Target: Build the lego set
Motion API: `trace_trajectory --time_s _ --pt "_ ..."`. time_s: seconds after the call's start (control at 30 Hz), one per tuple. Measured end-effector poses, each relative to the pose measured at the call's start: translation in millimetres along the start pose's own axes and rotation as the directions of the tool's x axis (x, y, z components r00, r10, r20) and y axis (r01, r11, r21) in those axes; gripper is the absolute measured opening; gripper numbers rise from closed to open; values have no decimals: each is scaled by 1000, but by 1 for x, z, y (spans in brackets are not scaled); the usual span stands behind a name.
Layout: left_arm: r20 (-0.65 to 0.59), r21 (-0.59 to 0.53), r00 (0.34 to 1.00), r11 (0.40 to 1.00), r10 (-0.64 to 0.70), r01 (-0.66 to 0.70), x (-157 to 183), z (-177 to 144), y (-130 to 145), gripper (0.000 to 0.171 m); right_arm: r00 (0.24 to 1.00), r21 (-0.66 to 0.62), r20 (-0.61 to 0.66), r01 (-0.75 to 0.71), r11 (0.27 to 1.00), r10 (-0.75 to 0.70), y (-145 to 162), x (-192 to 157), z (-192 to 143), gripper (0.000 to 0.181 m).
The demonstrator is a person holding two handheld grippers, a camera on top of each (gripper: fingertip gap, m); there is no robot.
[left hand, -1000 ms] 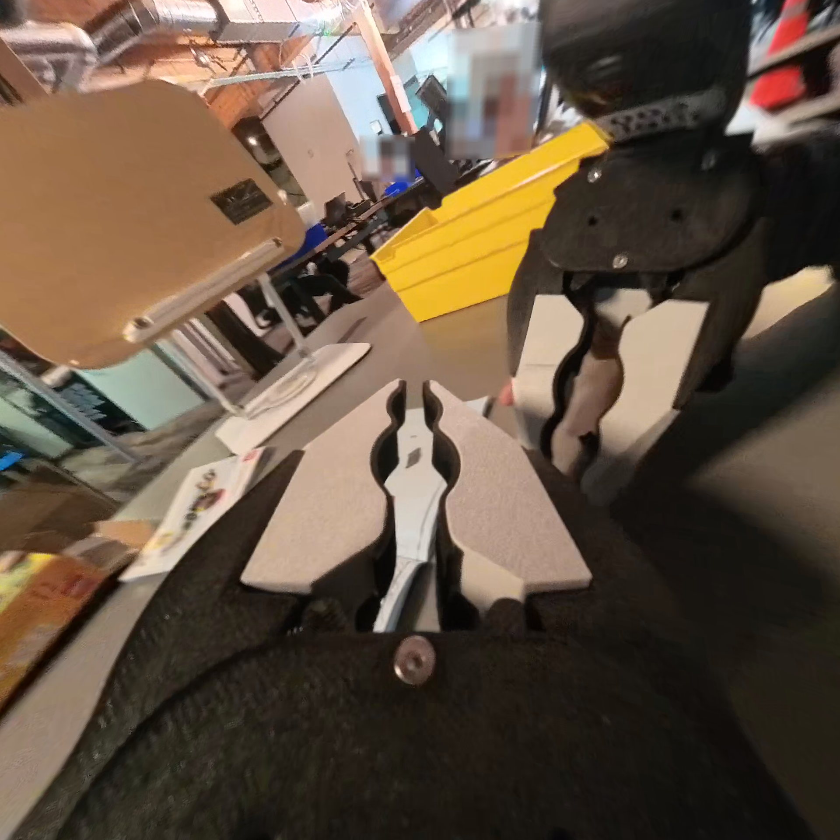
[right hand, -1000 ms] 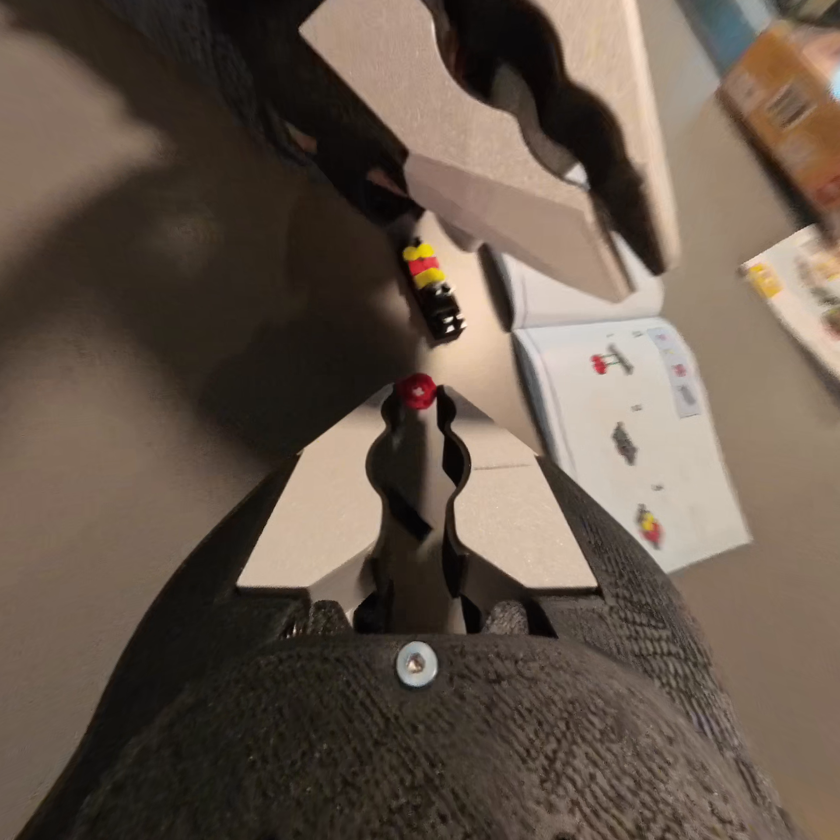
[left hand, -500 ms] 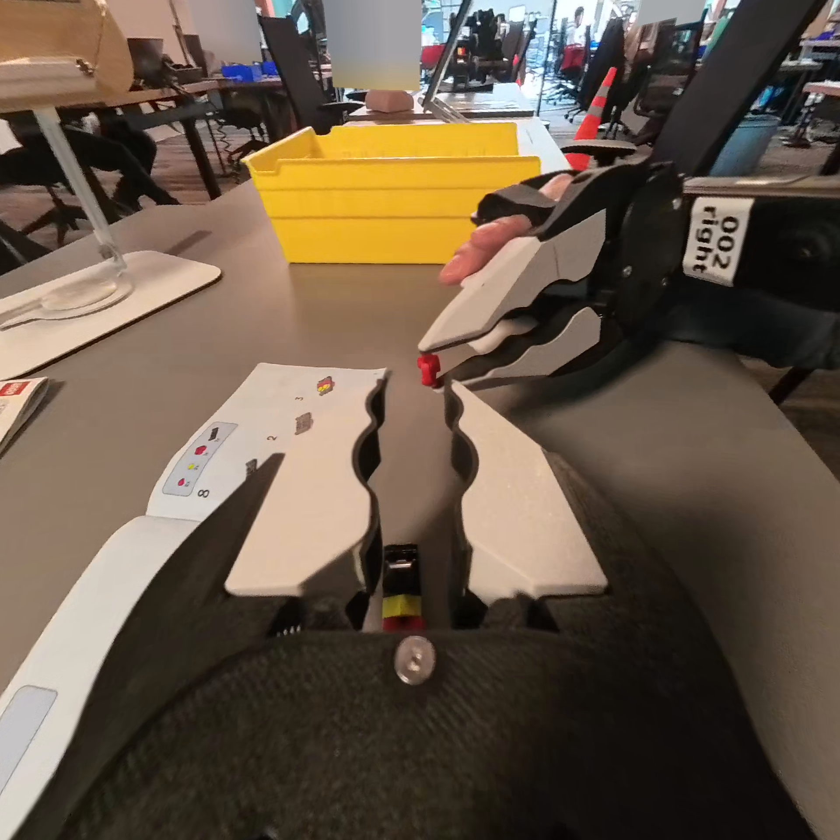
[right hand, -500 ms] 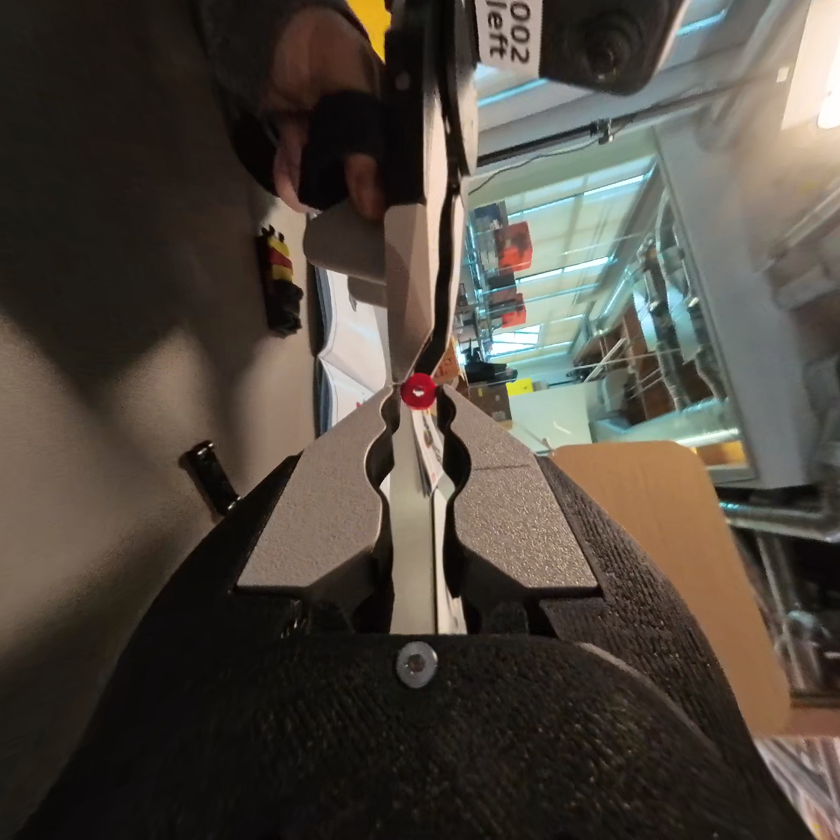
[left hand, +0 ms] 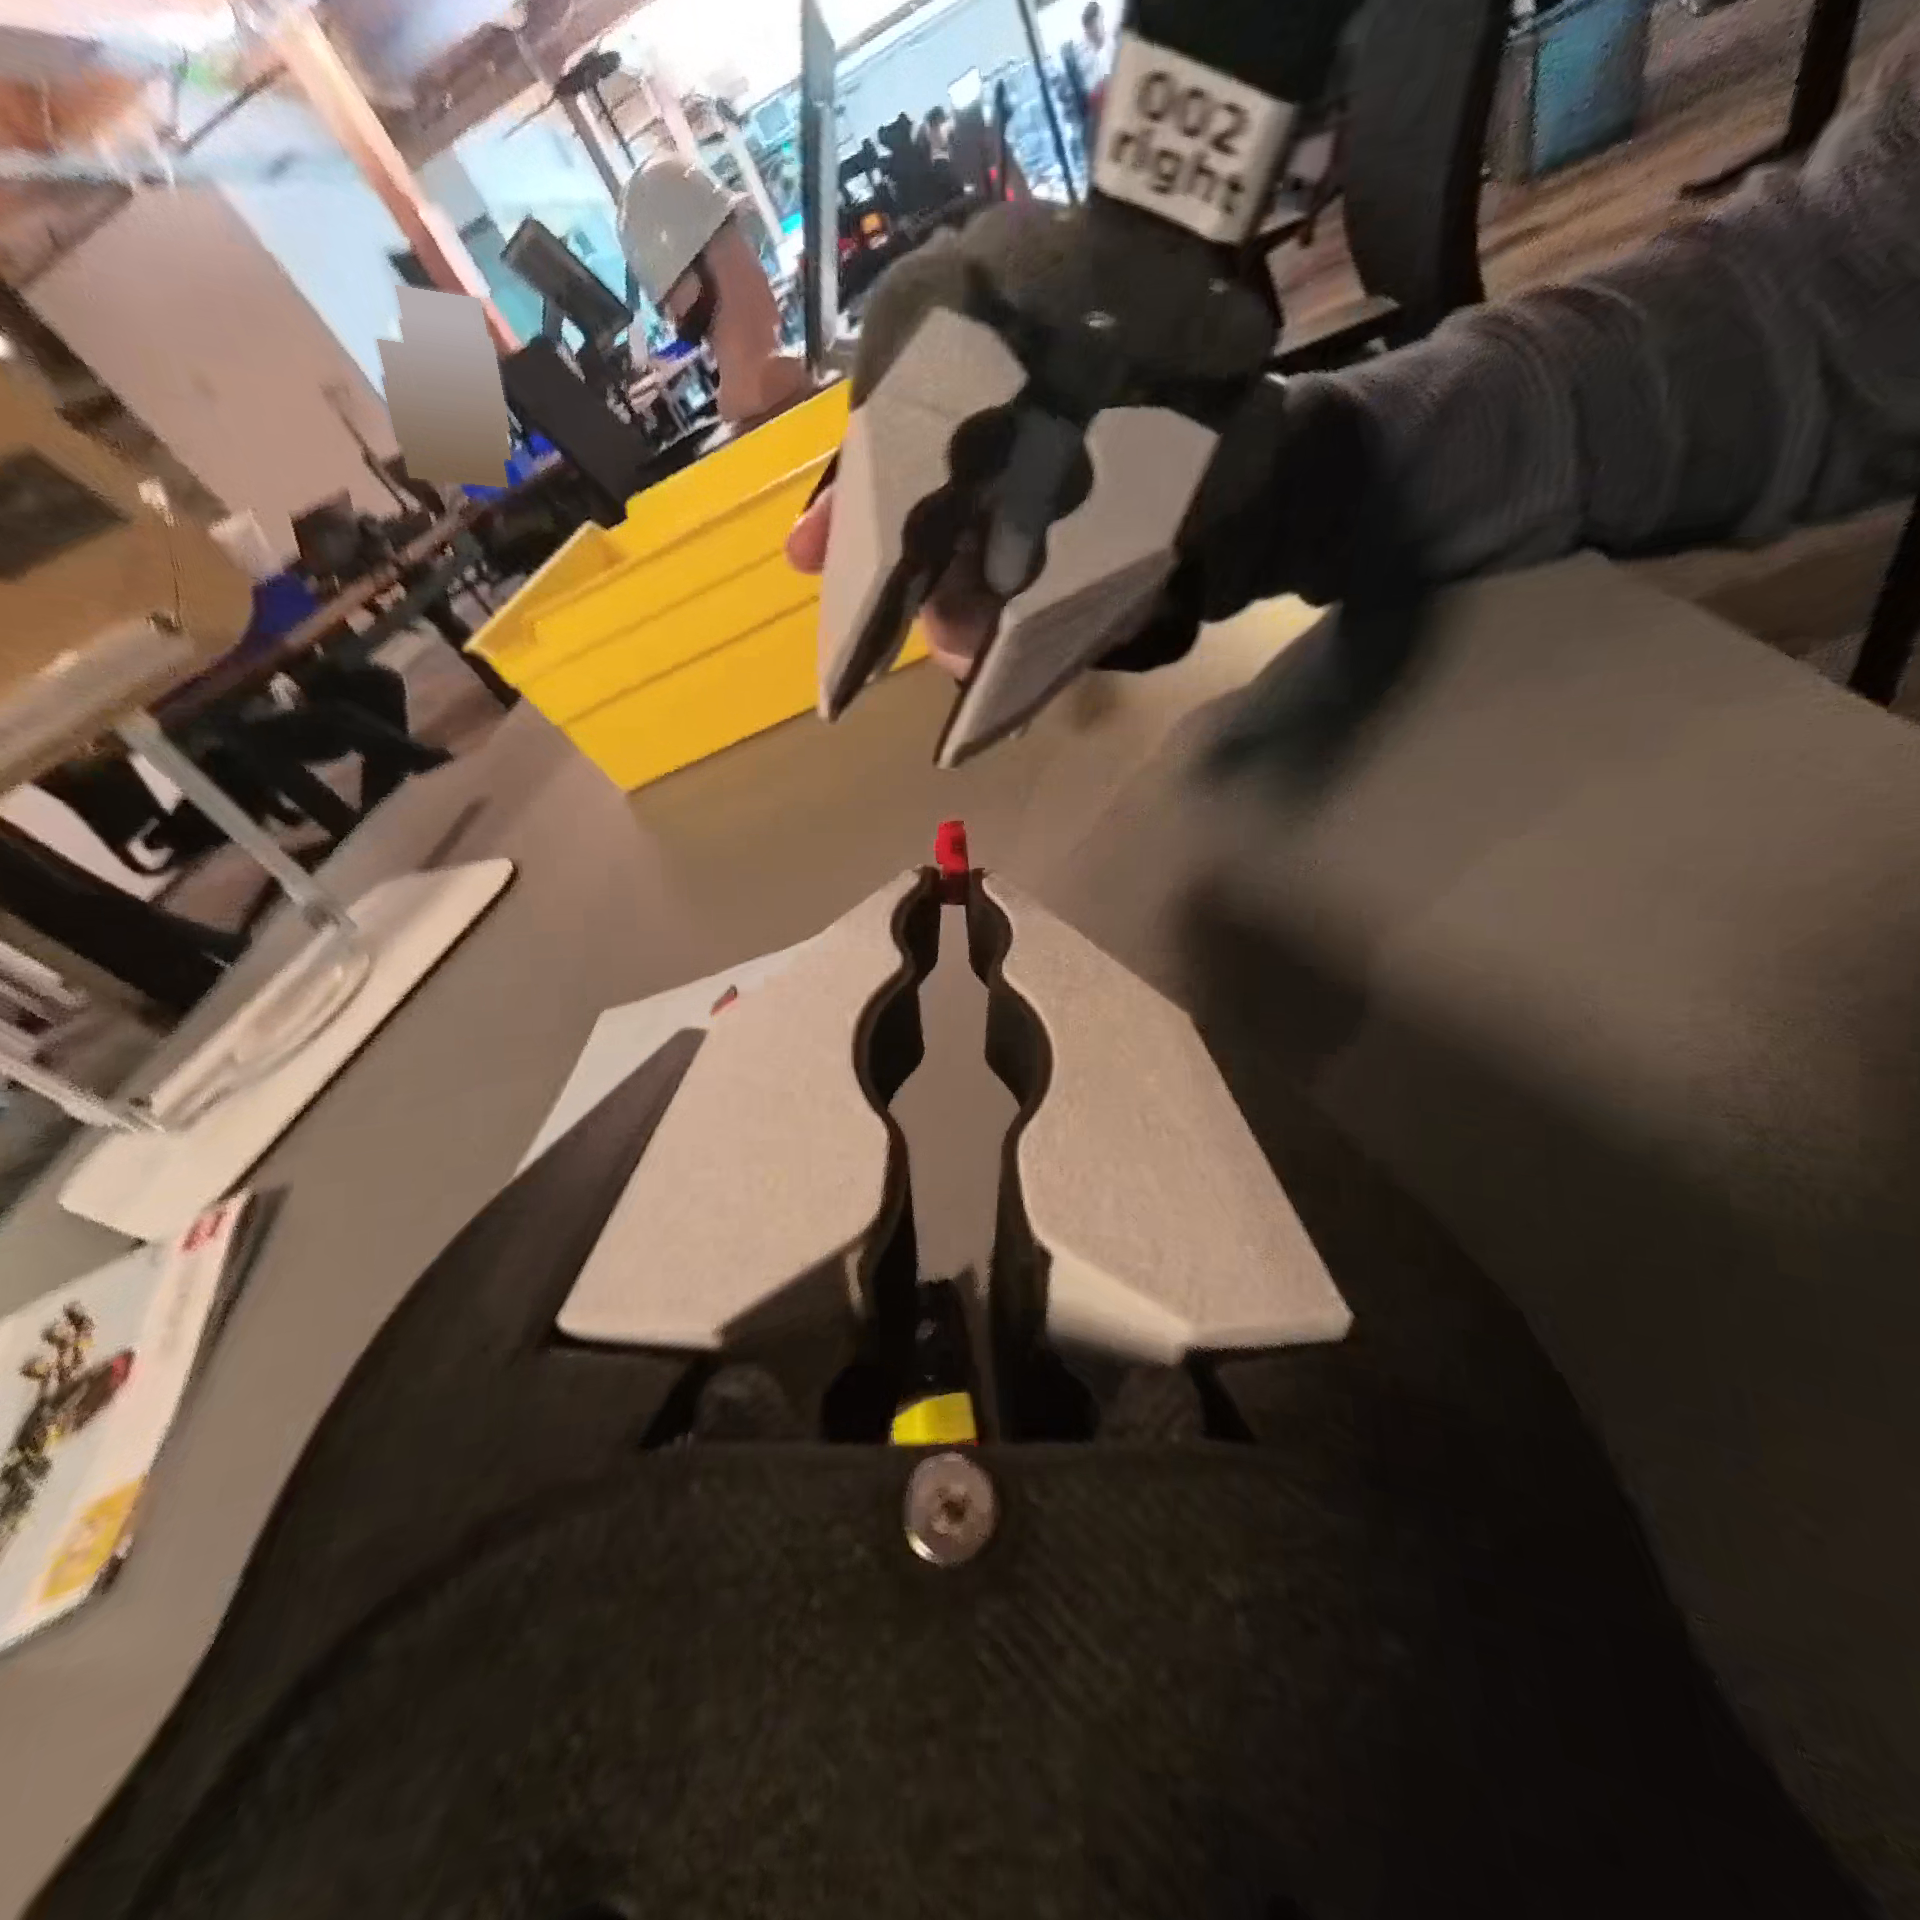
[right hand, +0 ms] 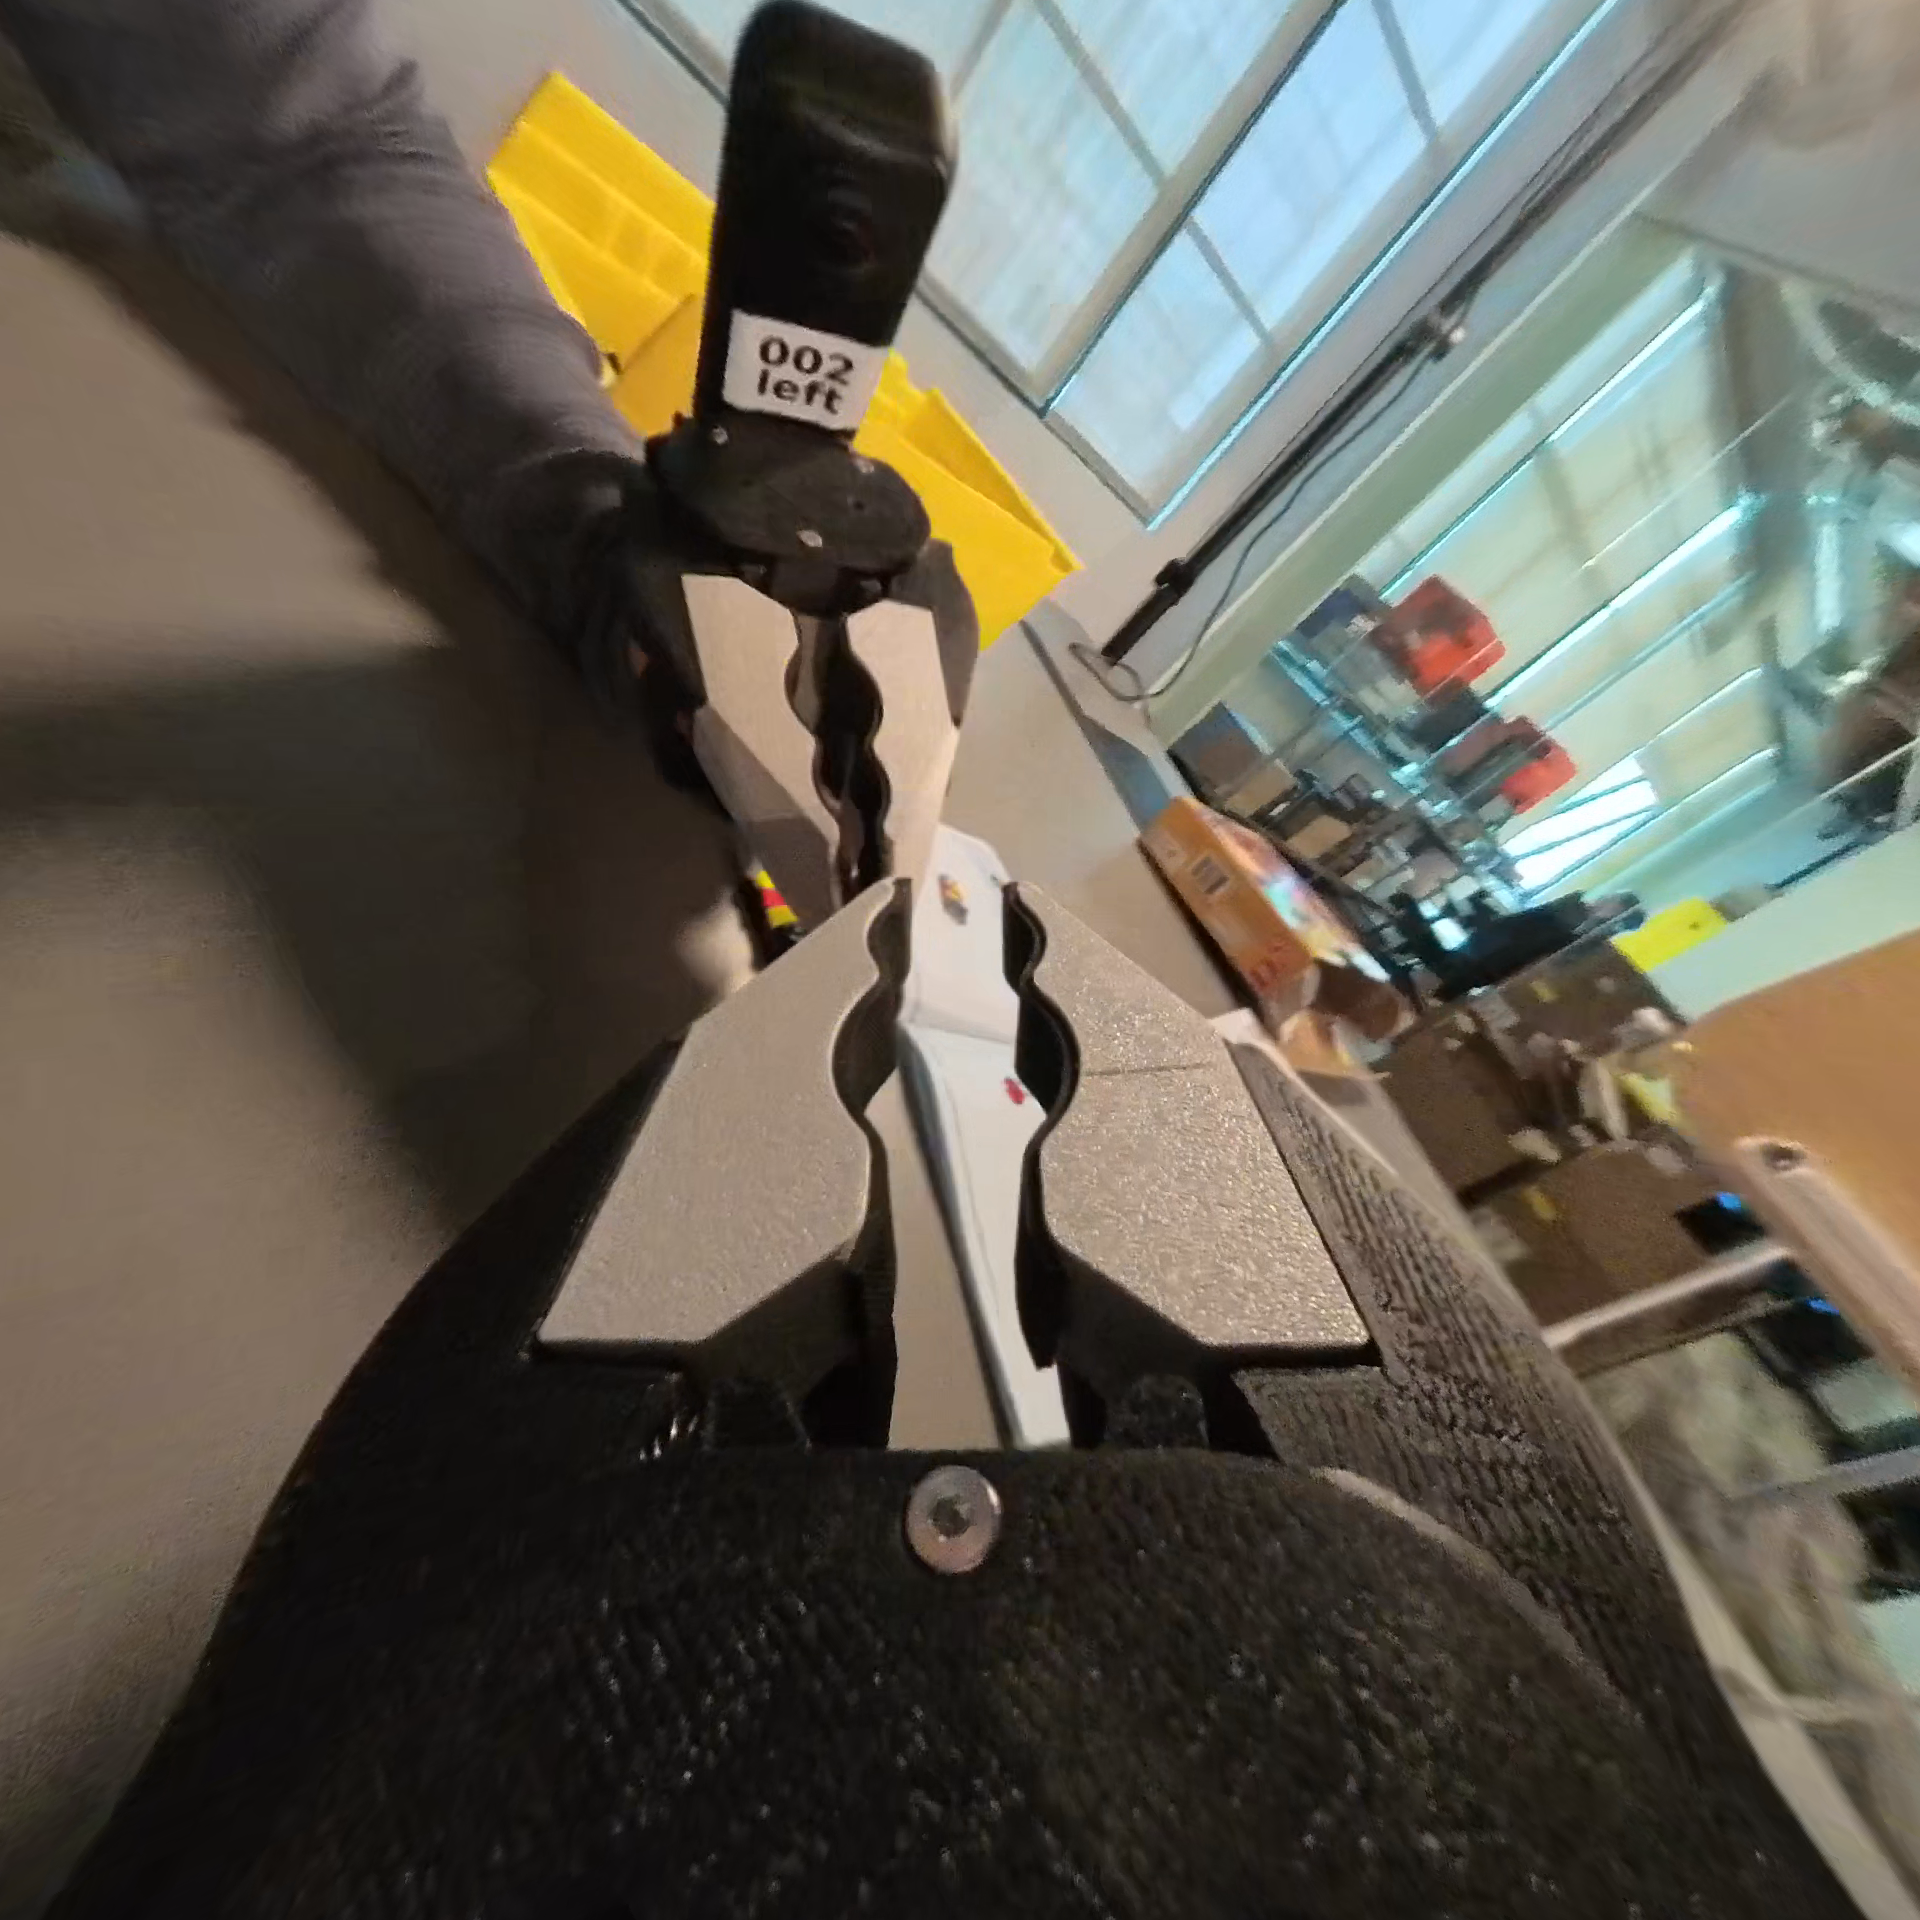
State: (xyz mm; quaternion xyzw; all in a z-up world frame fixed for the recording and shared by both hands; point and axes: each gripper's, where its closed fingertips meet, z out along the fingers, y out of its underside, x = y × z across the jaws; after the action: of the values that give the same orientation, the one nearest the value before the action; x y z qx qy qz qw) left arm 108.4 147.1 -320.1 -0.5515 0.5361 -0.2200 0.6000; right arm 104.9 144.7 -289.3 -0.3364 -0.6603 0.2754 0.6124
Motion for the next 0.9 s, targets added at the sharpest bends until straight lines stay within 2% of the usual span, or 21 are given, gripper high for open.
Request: trace_trajectory --time_s 0.17,0.23,0.3,0.37,0.4,0.47,0.5,0.57,0.63,0.83,0.9 --pt "-17 10 999 999 41 -41 5 0 -1 4 980 -68 151 -117 991 126 11 -18 -1 14" --pt "-23 13 998 998 56 -56 6 -1 -1 4 977 -113 174 -107 988 125 19 -23 1 12" --pt "-26 6 997 998 67 -67 8 0 0 4 979 -132 177 -82 988 105 22 -25 2 2" --pt "1 8 997 997 71 -71 5 0 0 4 984 -130 150 -74 989 93 23 -21 3 1" --pt "27 8 997 997 73 -73 1 0 0 4 989 -139 127 -59 989 77 24 -18 3 1" --pt "136 -26 987 996 90 -87 -13 0 4 18 997 -230 72 31 973 -15 38 -11 4 0" --pt "191 -75 975 992 114 -101 -22 1 10 22 993 -312 60 112 944 -98 49 -9 4 0" --pt "332 -173 927 977 175 -123 -44 -1 20 21 956 -464 115 293 836 -271 69 -13 7 1" --pt "417 -219 881 965 223 -141 -57 -5 24 15 910 -532 197 413 739 -366 78 -24 12 1" --pt "451 -184 875 978 177 -102 -62 -7 21 20 890 -609 260 452 652 -375 86 -32 15 1" --pt "464 -165 873 983 149 -79 -65 -9 20 21 904 -627 272 427 651 -331 88 -36 13 1"
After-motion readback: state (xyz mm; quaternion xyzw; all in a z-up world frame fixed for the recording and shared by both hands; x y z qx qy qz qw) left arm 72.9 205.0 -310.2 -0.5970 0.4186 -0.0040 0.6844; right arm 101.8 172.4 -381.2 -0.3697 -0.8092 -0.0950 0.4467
